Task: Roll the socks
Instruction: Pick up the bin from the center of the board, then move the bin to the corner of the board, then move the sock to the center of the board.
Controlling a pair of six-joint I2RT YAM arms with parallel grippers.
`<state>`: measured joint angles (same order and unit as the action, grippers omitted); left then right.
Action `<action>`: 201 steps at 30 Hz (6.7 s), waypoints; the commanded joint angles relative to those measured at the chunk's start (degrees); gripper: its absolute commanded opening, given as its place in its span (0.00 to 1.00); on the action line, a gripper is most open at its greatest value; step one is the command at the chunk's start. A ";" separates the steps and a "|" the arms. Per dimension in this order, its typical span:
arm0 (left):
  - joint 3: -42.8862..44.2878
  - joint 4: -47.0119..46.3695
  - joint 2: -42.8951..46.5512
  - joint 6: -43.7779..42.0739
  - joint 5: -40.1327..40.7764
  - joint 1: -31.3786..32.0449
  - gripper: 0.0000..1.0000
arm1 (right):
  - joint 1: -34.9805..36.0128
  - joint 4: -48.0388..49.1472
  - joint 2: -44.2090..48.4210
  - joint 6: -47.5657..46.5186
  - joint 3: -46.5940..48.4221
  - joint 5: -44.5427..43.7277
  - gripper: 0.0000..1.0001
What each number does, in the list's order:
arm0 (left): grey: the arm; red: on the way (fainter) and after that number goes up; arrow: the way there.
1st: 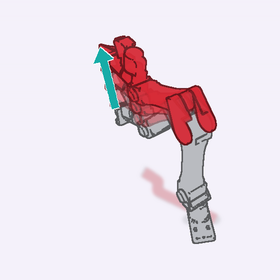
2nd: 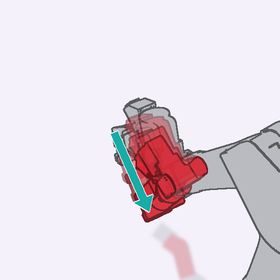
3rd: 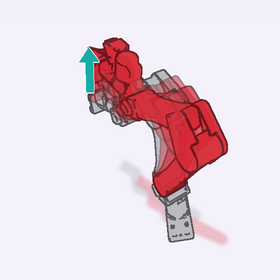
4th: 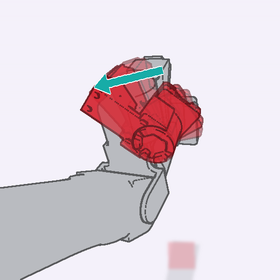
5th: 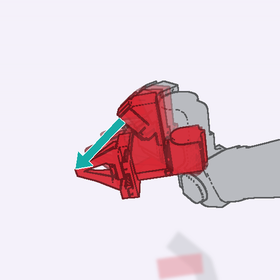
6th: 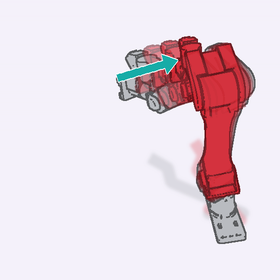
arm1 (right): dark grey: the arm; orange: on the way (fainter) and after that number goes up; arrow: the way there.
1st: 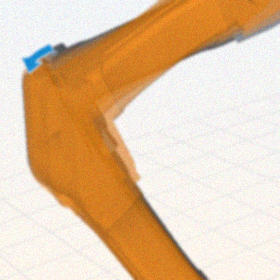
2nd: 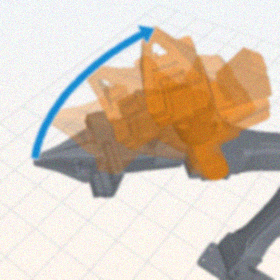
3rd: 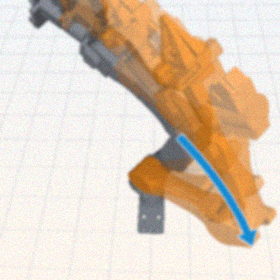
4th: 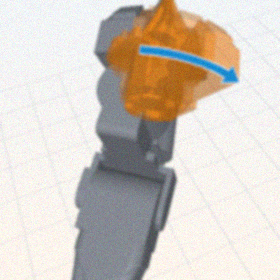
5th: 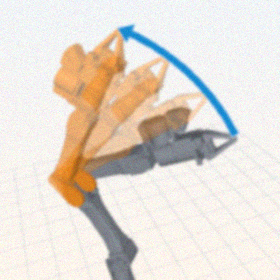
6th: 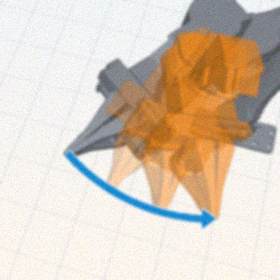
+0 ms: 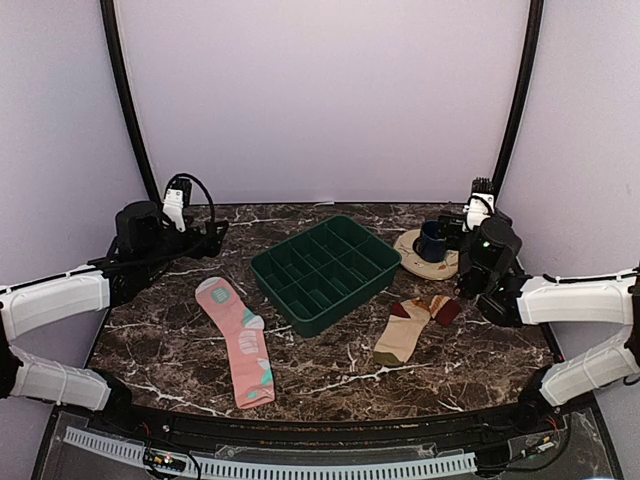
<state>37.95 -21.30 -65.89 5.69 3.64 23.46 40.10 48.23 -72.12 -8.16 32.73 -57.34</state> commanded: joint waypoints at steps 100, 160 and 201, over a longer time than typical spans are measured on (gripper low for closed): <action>90.94 51.54 -74.99 25.21 6.27 -8.33 0.00 | 17.13 -68.95 -9.45 34.36 18.11 30.46 0.74; -5.58 27.07 6.53 35.38 14.86 -2.65 0.60 | 40.34 -60.27 -52.90 -0.89 65.44 51.65 0.63; -8.39 21.29 1.05 38.09 17.46 -2.02 0.53 | 26.60 -63.42 -68.84 13.38 73.06 58.73 0.18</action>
<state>28.75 0.89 -63.90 43.99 20.43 21.12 67.79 -12.29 -140.64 0.58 108.68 3.36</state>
